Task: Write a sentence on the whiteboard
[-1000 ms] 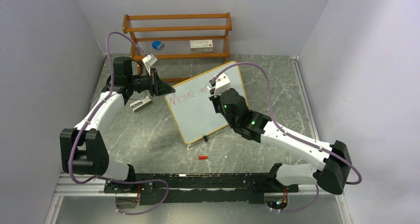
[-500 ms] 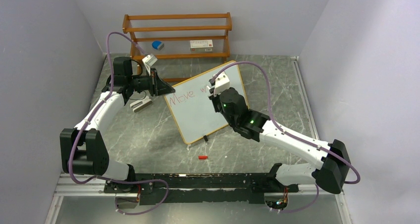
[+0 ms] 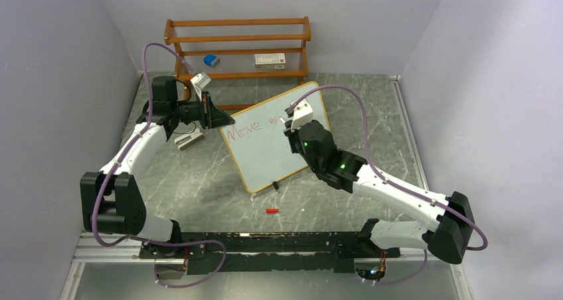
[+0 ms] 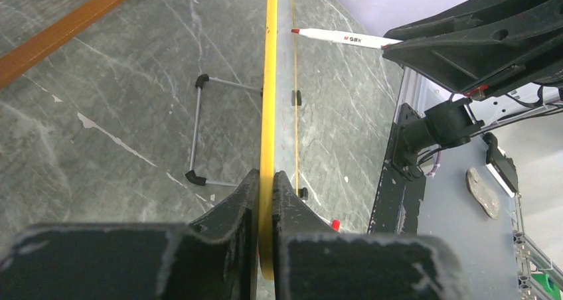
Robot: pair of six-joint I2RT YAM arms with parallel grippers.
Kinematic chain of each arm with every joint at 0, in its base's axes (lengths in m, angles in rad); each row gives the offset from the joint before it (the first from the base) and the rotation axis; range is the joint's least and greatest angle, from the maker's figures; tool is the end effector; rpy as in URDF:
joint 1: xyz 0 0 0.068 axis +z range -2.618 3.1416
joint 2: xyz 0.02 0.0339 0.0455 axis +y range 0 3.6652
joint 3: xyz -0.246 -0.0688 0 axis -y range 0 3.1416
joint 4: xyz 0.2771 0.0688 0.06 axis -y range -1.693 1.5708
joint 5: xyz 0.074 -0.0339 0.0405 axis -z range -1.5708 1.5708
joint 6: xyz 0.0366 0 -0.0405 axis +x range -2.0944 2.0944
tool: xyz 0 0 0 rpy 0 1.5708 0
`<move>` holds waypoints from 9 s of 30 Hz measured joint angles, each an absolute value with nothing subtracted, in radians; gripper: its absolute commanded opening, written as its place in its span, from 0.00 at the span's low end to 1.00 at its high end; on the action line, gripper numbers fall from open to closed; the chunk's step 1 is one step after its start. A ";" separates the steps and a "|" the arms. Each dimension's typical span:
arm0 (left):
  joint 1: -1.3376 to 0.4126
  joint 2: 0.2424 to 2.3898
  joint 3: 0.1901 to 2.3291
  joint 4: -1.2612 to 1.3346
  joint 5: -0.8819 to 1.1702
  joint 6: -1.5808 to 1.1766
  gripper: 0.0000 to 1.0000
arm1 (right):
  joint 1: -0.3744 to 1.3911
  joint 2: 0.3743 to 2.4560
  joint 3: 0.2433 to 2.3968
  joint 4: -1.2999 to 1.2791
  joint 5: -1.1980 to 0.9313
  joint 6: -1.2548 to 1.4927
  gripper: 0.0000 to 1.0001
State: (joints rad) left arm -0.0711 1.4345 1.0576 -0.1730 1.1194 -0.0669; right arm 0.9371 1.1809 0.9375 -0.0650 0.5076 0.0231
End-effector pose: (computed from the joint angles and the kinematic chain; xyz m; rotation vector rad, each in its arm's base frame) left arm 0.3398 -0.0572 0.2640 0.6660 1.8857 -1.2524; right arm 0.1984 0.2400 0.3003 -0.4911 1.7771 0.1948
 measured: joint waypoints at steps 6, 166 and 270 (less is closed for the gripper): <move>-0.071 1.435 1.058 -0.173 1.120 -0.067 0.05 | 0.937 1.178 0.927 -0.073 0.507 0.035 0.00; -0.071 1.435 1.058 -0.175 1.120 -0.067 0.05 | 0.916 1.168 0.947 -0.027 0.485 0.041 0.00; -0.071 1.435 1.065 -0.193 1.119 -0.040 0.05 | 0.865 1.179 0.936 -0.104 0.437 0.049 0.00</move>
